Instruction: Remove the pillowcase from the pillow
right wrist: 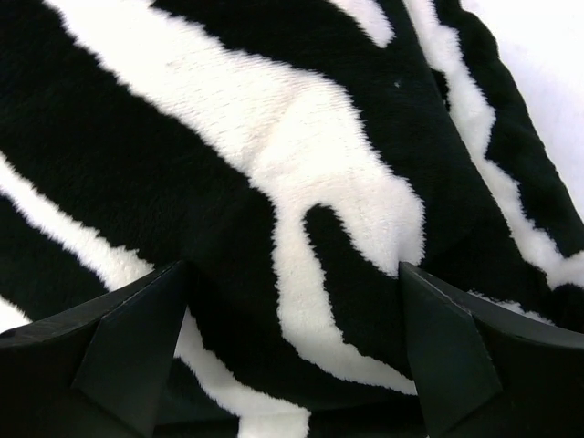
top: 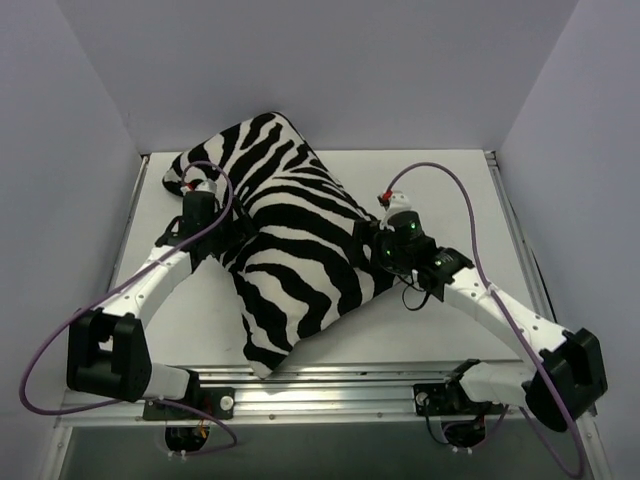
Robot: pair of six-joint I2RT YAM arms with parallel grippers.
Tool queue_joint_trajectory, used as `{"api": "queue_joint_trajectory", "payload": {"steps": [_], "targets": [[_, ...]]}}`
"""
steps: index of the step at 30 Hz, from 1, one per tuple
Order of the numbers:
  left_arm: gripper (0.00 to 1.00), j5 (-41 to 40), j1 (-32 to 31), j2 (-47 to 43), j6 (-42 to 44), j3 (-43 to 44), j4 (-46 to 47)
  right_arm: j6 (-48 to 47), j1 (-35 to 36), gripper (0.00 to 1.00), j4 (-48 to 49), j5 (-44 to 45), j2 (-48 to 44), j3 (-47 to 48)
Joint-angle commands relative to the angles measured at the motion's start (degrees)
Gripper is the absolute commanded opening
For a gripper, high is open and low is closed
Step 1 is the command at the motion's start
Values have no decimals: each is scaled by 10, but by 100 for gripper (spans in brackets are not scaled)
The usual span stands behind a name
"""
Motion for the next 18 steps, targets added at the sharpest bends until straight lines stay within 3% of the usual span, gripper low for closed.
{"api": "queue_joint_trajectory", "payload": {"steps": [1,7,11,13,18], "targets": [[94,72,-31,-50,-24,26,90,31,18,87,-61,-18,-45,-16],[94,27,12,-228,-11,-40,2,9,13,91,-73,14,-90,41],[94,96,93,-292,-16,-96,-37,-15,13,95,-55,8,-97,64],[94,124,119,-307,-34,-141,-21,-21,15,96,-46,-9,-98,65],[94,195,140,-299,-114,-246,178,-28,18,97,-25,-46,-102,53]]}}
